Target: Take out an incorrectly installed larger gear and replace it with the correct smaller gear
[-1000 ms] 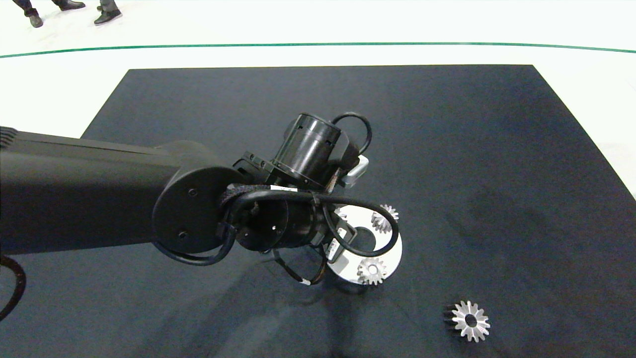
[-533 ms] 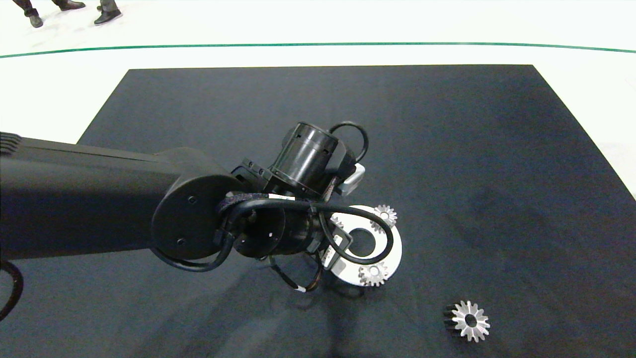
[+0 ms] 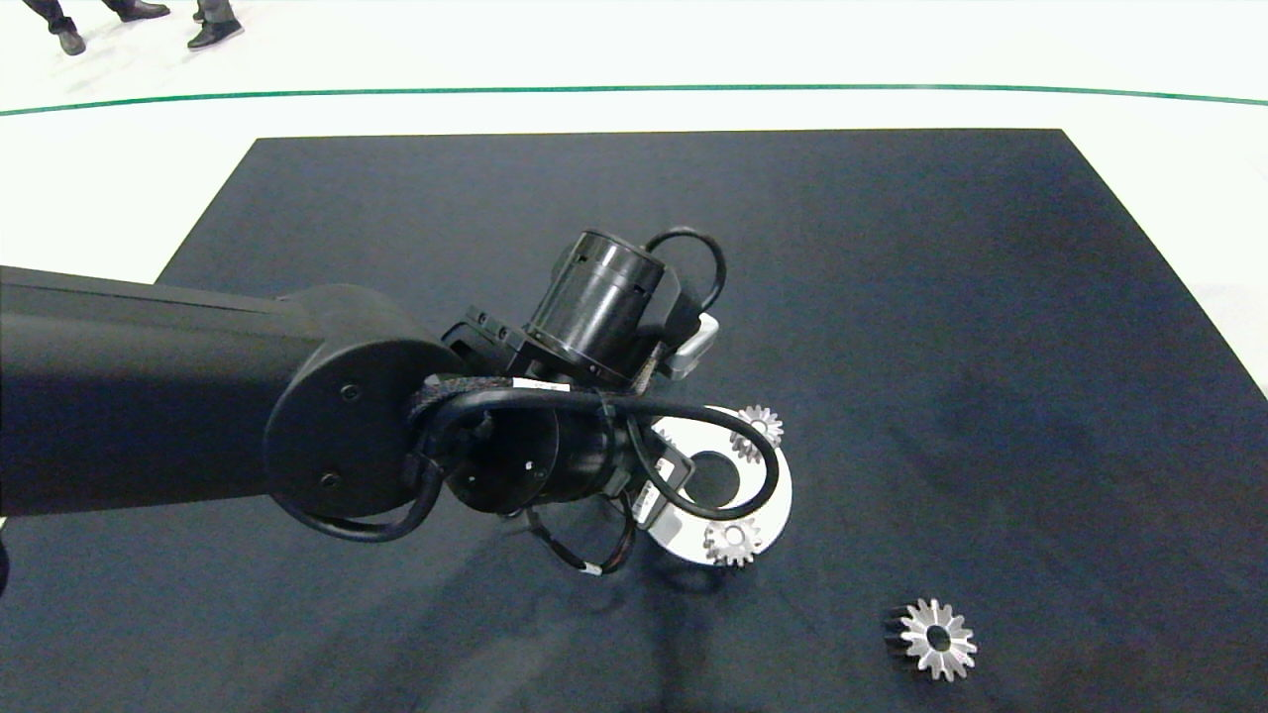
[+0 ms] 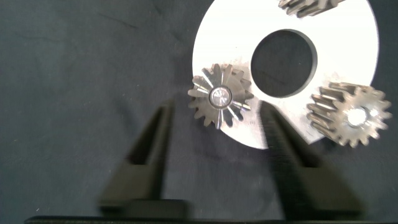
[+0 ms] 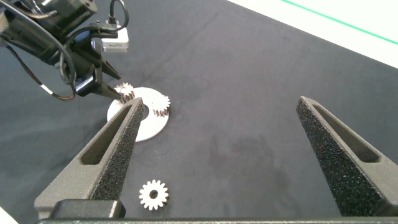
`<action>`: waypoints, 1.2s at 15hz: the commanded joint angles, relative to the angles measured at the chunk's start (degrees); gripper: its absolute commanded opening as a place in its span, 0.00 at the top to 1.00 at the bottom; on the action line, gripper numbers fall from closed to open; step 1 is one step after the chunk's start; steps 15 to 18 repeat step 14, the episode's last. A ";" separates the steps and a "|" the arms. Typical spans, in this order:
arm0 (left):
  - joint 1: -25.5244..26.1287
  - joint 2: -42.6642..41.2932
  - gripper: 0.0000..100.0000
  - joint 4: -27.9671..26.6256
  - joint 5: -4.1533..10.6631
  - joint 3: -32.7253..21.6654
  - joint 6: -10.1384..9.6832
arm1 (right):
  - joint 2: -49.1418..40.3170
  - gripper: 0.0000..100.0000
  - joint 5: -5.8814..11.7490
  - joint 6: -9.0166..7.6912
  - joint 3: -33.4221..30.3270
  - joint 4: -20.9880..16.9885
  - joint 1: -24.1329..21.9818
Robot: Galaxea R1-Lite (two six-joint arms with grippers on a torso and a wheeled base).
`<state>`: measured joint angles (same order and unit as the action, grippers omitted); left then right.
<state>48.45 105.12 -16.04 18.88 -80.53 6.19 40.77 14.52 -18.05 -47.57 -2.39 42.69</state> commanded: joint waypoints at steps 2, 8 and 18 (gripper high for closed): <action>-0.19 -10.46 0.00 -2.24 0.10 1.69 -1.89 | -0.42 0.00 0.16 -0.67 -0.07 -0.07 0.02; -17.07 -48.17 0.00 -12.35 0.45 3.89 -2.15 | 0.46 0.00 1.83 -1.37 -1.74 4.06 -0.42; -33.33 -67.94 0.00 -17.09 0.36 5.38 2.33 | -8.86 0.00 7.37 -1.02 5.29 4.41 -8.06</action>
